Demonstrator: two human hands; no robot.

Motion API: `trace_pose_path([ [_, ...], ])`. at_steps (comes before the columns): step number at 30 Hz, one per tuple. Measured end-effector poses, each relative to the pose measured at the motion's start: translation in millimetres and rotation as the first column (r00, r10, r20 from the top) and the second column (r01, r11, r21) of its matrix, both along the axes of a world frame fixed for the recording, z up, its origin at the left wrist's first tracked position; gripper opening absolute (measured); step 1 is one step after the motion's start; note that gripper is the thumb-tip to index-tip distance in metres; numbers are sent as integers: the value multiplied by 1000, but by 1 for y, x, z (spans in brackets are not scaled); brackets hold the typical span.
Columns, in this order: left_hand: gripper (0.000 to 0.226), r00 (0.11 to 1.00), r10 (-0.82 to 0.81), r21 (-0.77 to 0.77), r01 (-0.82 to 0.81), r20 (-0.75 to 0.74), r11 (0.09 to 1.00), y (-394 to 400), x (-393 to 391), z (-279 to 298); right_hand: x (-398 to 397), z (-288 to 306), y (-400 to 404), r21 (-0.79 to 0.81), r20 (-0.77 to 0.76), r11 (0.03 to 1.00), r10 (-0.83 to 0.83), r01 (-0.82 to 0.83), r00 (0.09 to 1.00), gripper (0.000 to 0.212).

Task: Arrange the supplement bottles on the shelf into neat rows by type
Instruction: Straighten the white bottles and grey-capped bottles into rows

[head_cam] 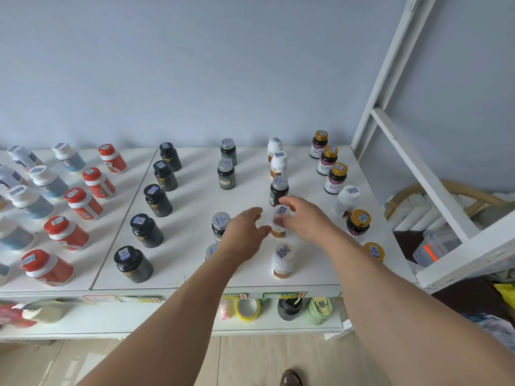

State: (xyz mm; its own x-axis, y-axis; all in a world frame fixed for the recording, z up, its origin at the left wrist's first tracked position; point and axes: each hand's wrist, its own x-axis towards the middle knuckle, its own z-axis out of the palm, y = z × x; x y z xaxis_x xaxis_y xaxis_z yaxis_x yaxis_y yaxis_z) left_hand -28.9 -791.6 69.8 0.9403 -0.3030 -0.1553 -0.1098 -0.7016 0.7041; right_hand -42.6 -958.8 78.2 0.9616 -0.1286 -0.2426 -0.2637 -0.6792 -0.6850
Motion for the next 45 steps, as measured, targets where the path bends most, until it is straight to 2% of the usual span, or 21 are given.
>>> trace_pose_path([
  [2, 60, 1000, -25, 87, 26, -15, 996, -6, 10, 0, 6, -5, -3, -10, -34, 999, 35, -35, 999, 62],
  [4, 64, 998, -44, 143, 50, -48, 988, -12, 18, -1, 12, -9, -8, -13, -33, 998, 53, -54, 998, 51],
  [7, 68, 991, -52, 148, 70, -121, 987, -17, 29, -3, 21, -5, -17, 6, -14, 998, 70, -70, 997, 42],
  [11, 68, 972, -100, 82, 119, -214, 989, -18, 33, -3, 26, 6, -22, 26, -41, 992, 121, -120, 992, 52],
  [14, 40, 959, -131, -8, 134, -252, 991, -19, 35, -4, 29, 12, -22, 51, -48, 992, 120, -118, 992, 56],
  [18, 28, 937, -157, -156, 112, -312, 981, -17, 39, 3, 34, 17, -23, 69, -24, 995, 78, -76, 997, 50],
  [25, 19, 888, -227, -297, 108, -400, 949, -16, 47, 7, 32, 22, -24, 118, 8, 993, 4, -5, 1000, 47],
  [31, 29, 889, -236, -292, 123, -392, 948, -16, 50, 7, 27, 29, -22, 105, 31, 994, 10, -13, 999, 42],
  [33, 31, 911, -220, -250, 136, -349, 959, -16, 51, 4, 26, 30, -21, 105, 40, 994, 13, -17, 999, 41],
  [35, 37, 943, -209, -126, 182, -259, 975, -16, 52, 4, 25, 29, -19, 119, 41, 993, 21, -26, 999, 37],
  [37, 48, 960, -252, 84, 263, -124, 961, -14, 53, 7, 24, 24, -17, 160, 26, 987, 28, -31, 999, 32],
  [40, 59, 921, -388, 403, 339, 44, 850, -10, 54, 12, 21, 14, -17, 191, -8, 981, 27, -25, 1000, 39],
  [42, 59, 887, -455, 488, 365, 75, 793, -7, 54, 11, 18, 7, -16, 200, -22, 980, 10, -5, 1000, 46],
  [45, 55, 869, -489, 522, 383, 76, 762, -4, 54, 9, 14, -2, -13, 203, -44, 979, -10, 19, 999, 51],
])
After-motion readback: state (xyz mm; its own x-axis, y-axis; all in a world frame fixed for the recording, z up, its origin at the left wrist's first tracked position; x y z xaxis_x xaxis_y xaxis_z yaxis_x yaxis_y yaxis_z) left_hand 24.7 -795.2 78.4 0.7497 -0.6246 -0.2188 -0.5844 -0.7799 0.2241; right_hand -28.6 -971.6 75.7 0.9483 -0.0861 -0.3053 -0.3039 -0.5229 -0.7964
